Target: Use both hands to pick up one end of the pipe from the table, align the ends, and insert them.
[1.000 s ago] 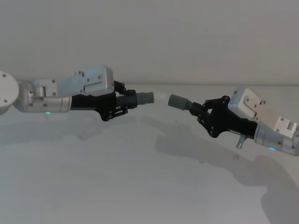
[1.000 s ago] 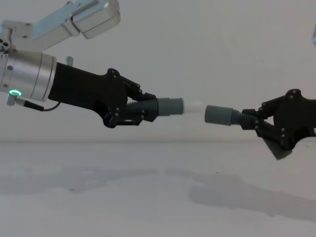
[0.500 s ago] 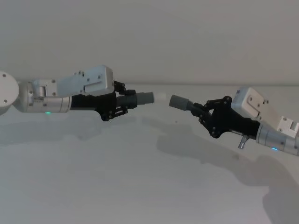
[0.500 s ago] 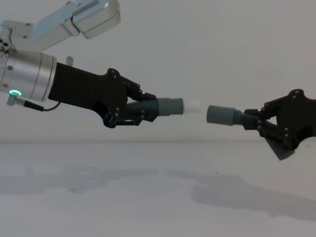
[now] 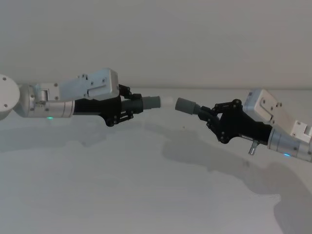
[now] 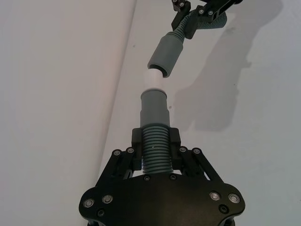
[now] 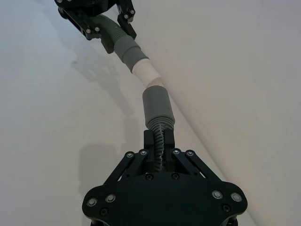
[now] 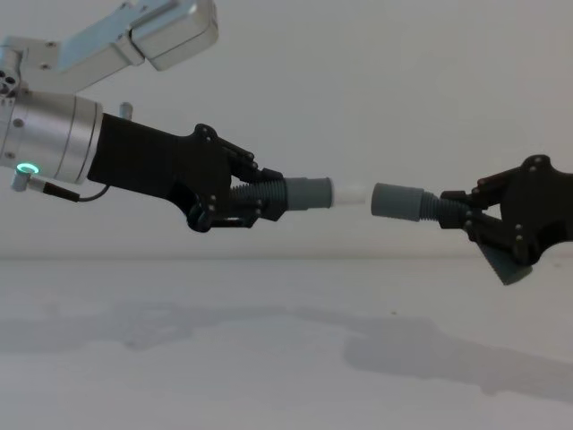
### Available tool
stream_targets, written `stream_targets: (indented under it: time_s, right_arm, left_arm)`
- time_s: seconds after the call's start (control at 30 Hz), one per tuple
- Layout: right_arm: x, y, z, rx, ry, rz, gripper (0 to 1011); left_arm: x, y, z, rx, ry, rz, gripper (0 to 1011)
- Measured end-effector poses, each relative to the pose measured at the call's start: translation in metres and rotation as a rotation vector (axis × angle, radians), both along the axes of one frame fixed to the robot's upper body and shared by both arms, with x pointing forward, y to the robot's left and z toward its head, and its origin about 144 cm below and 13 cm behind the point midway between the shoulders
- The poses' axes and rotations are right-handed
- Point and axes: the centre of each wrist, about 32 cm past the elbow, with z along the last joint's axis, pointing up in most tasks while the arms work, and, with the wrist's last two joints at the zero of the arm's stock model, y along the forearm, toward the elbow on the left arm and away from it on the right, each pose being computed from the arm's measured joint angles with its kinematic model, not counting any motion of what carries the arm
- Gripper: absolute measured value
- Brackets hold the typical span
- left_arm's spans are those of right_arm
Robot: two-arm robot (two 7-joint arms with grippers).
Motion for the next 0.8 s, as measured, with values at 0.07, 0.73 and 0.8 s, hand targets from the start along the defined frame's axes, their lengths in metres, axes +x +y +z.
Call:
stream_targets:
  time_s: [0.07, 0.73, 0.8]
  right_arm:
    - [-0.0001, 0.0006, 0.0000, 0.001, 0.002, 0.003, 103]
    - [0.0033, 0.0066, 0.0057, 0.016, -0.012, 0.018, 103]
    - [0.0038, 0.0070, 0.0065, 0.017, -0.014, 0.019, 104]
  left_arm:
    - [0.0000, 0.0000, 0.0000, 0.000, 0.000, 0.000, 314]
    - [0.0000, 0.0000, 0.0000, 0.000, 0.000, 0.000, 314]
    - [0.0000, 0.0000, 0.0000, 0.000, 0.000, 0.000, 314]
